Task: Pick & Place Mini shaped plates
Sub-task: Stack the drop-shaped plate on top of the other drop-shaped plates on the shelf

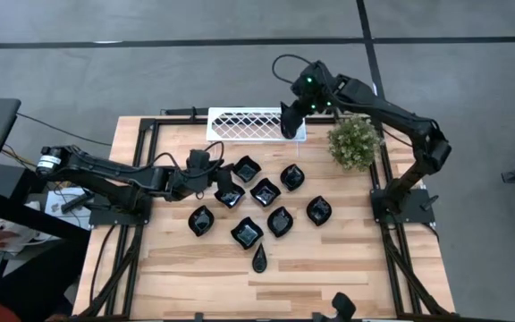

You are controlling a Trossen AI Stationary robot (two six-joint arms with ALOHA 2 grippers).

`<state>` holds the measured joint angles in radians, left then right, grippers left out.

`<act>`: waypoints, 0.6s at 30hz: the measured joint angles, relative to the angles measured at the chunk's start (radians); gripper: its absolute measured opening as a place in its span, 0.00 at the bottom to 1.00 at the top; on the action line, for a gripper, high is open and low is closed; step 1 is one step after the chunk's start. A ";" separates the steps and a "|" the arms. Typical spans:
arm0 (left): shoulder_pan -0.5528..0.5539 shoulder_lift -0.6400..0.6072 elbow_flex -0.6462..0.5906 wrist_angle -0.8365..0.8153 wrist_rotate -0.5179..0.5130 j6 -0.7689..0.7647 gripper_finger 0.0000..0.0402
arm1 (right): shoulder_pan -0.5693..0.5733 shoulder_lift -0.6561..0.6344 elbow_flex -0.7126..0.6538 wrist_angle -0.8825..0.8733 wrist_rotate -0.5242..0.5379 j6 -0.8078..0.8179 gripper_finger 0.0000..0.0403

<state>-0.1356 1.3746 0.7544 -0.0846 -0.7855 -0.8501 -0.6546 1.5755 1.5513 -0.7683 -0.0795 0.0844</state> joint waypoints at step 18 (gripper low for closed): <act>0.005 0.000 0.001 0.022 -0.007 0.000 0.51 | -0.015 0.002 -0.161 0.133 -0.030 0.046 0.00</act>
<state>-0.1310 1.3746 0.7551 -0.0623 -0.7929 -0.8501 -0.6693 1.5776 1.3899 -0.6350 -0.1100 0.1302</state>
